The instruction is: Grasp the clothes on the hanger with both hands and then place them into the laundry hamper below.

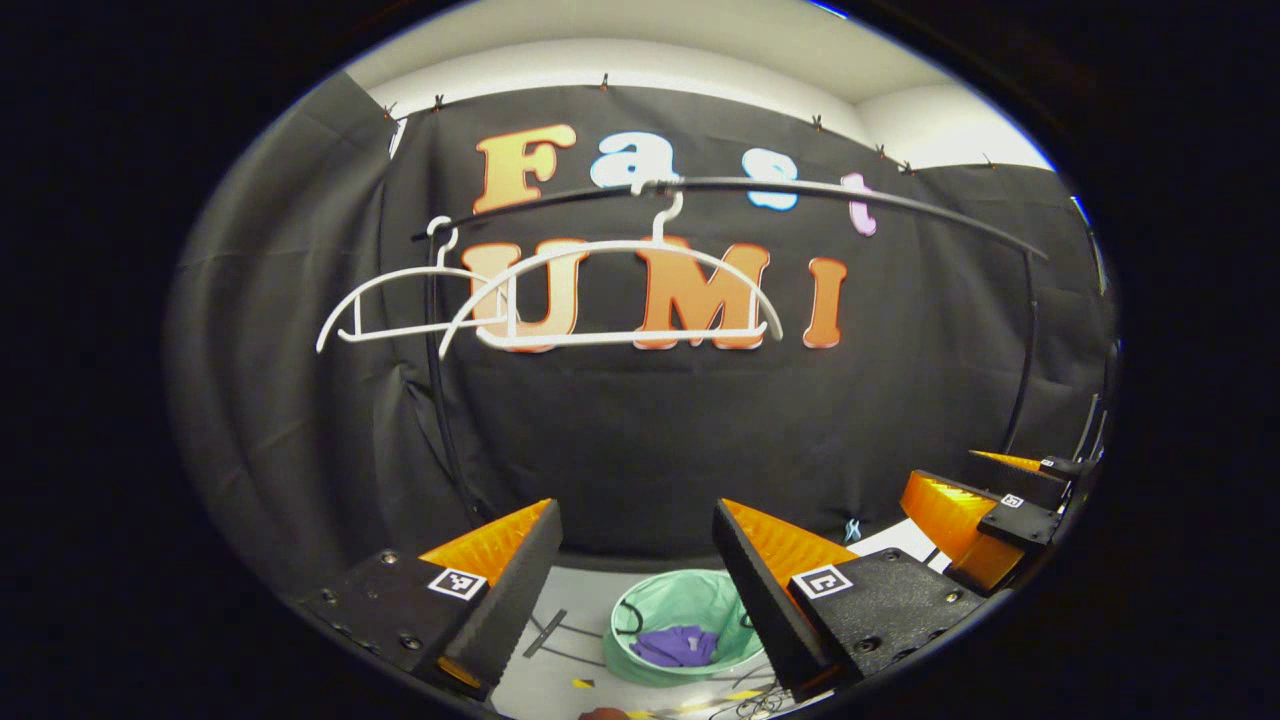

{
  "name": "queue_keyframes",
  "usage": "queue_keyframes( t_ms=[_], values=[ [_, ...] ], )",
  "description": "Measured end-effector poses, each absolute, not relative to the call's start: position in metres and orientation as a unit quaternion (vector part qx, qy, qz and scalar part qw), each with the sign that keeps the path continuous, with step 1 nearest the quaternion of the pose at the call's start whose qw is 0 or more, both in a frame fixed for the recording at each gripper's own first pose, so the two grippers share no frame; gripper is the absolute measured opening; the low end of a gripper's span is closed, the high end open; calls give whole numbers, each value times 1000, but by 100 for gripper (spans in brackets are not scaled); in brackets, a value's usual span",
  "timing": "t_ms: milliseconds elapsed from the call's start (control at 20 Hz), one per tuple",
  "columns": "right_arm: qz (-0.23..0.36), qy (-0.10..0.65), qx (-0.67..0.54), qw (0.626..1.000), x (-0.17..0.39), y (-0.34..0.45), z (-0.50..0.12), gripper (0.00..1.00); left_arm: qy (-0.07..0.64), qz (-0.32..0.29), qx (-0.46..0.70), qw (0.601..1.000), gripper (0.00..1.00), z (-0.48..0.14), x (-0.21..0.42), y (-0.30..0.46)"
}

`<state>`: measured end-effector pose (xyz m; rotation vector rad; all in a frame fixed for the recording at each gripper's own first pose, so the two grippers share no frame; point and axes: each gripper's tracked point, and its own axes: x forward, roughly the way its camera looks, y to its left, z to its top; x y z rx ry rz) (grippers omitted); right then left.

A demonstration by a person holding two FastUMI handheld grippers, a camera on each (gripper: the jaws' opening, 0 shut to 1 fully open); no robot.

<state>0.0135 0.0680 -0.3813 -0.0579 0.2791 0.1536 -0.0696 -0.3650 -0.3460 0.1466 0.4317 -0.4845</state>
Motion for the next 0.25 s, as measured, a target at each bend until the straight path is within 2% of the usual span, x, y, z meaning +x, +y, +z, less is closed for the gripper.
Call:
queue_keyframes(
  t_ms=[50,150,250],
  values=[
    [71,122,-37,989,13,66,-368,98,204,-246,69,945,96,-339,-71,-368],
    [70,91,-58,992,11,63,-349,89,186,-252,71,947,94,-330,-70,-369],
    [75,74,-64,992,7,67,-335,89,164,-251,69,951,96,-320,-68,-371]
  ],
)
